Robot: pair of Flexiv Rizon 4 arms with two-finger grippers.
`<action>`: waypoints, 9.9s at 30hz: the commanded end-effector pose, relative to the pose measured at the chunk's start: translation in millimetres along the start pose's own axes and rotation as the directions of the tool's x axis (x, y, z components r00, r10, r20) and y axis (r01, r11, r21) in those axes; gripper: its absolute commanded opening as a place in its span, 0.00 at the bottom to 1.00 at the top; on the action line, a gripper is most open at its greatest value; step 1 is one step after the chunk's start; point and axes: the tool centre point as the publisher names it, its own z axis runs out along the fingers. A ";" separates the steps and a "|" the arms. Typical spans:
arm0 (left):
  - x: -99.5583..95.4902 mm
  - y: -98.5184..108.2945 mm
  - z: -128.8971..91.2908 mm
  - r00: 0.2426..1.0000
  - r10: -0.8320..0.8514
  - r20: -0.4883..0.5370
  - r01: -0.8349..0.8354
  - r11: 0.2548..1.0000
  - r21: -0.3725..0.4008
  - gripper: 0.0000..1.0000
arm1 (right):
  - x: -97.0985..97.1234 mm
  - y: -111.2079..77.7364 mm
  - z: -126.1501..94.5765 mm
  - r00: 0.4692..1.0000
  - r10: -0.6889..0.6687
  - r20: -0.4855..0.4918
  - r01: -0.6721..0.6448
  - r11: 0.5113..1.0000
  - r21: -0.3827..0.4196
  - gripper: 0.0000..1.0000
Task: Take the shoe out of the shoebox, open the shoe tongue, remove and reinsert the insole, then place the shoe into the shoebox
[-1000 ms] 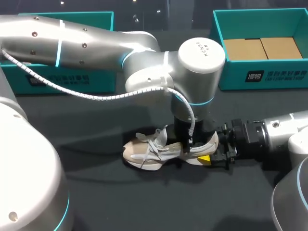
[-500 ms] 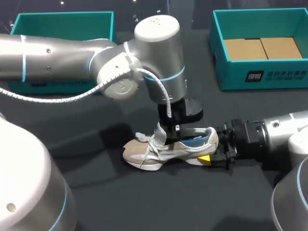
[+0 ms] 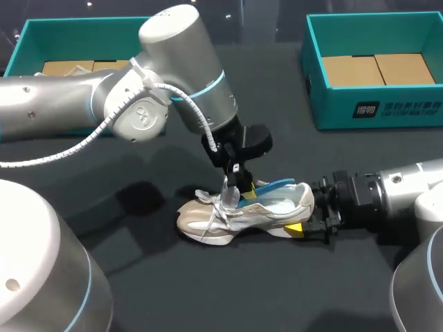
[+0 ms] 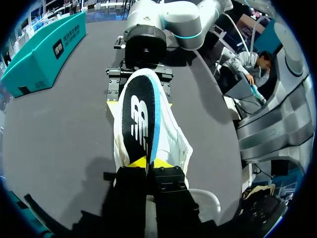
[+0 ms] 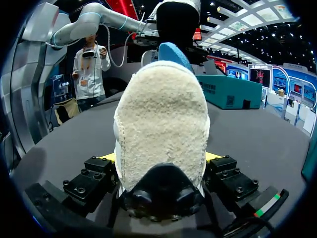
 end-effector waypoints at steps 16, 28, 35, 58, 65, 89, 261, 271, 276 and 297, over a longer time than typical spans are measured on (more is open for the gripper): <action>-13.1 -52.8 0.7 0.992 0.011 0.126 -0.012 1.000 0.007 0.00 | 1.3 0.4 -1.0 1.000 0.000 0.001 0.000 1.000 0.003 0.00; 1.8 -51.5 4.1 0.968 -0.025 0.251 0.012 0.998 0.054 0.41 | 1.3 0.4 -1.0 1.000 0.000 0.001 0.000 1.000 0.003 0.00; 5.9 -57.6 14.3 0.945 -0.064 0.320 0.037 0.995 0.091 0.38 | 1.3 0.4 -1.0 1.000 0.000 0.001 0.000 1.000 0.003 0.00; -13.4 -65.8 37.6 0.891 -0.124 0.438 0.056 0.985 0.166 0.29 | 1.3 0.4 -1.0 1.000 0.000 0.001 0.000 1.000 0.003 0.00; -21.1 -68.4 39.9 0.894 -0.142 0.424 0.070 0.981 0.180 0.00 | 1.3 0.4 -1.0 1.000 0.000 0.001 0.000 1.000 0.003 0.00; 15.4 -114.3 -48.5 0.994 -0.107 0.008 0.102 0.969 0.225 0.00 | 1.3 0.4 -1.0 1.000 0.000 0.001 0.000 1.000 0.003 0.00; 161.6 -99.0 -237.7 0.962 -0.176 -0.208 0.264 0.416 0.870 0.00 | 8.9 64.8 -52.8 0.967 0.044 0.252 -0.246 0.434 0.867 1.00; 161.6 -99.0 -237.7 0.962 -0.176 -0.208 0.264 0.416 0.870 0.00 | -12.4 80.7 -23.2 0.984 -0.009 0.178 -0.160 0.403 0.901 1.00; 161.6 -99.0 -237.7 0.962 -0.176 -0.208 0.264 0.416 0.870 0.00 | -23.0 80.6 -10.9 0.987 -0.016 0.157 -0.138 0.398 0.907 1.00; 161.6 -99.0 -237.7 0.962 -0.176 -0.208 0.264 0.416 0.870 0.00 | -35.2 54.8 27.9 0.994 -0.023 0.107 -0.092 0.358 0.929 0.65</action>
